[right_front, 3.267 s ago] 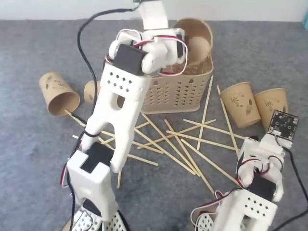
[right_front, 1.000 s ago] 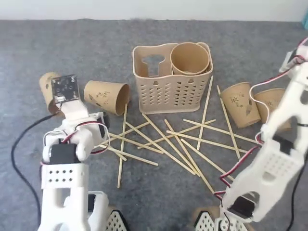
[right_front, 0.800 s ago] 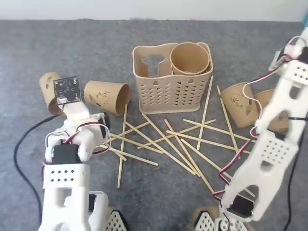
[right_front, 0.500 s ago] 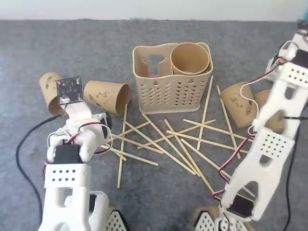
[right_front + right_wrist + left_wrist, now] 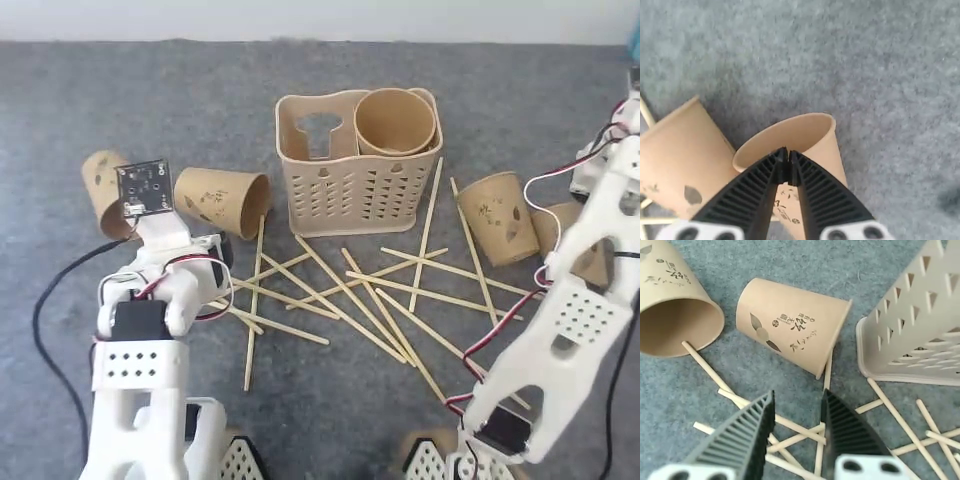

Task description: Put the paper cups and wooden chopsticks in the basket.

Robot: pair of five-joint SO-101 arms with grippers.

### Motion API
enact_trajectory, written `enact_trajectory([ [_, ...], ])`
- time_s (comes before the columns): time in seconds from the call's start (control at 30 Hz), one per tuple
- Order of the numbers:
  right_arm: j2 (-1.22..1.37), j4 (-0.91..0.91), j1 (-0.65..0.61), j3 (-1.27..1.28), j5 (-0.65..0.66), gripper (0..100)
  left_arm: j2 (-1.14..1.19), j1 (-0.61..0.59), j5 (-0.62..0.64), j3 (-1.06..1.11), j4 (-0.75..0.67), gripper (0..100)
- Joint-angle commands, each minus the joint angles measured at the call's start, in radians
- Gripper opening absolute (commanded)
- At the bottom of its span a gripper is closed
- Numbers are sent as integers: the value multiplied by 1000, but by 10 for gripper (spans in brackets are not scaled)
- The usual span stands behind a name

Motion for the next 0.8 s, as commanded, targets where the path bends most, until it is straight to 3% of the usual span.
enact_trajectory([
  [0.0, -168, 42, 18, 78, 17, 8, -25, 5, -5, -4, -21, 145],
  [0.37, -460, 36, 93, 470, 178, 8, -25, 5, -5, -2, -23, 145],
  [0.53, -501, -77, 101, 471, 137, 8, -25, 9, -3, 4, -25, 145],
  [0.77, -438, -211, -8, 471, 0, 8, -25, 5, -3, 7, -25, 145],
])
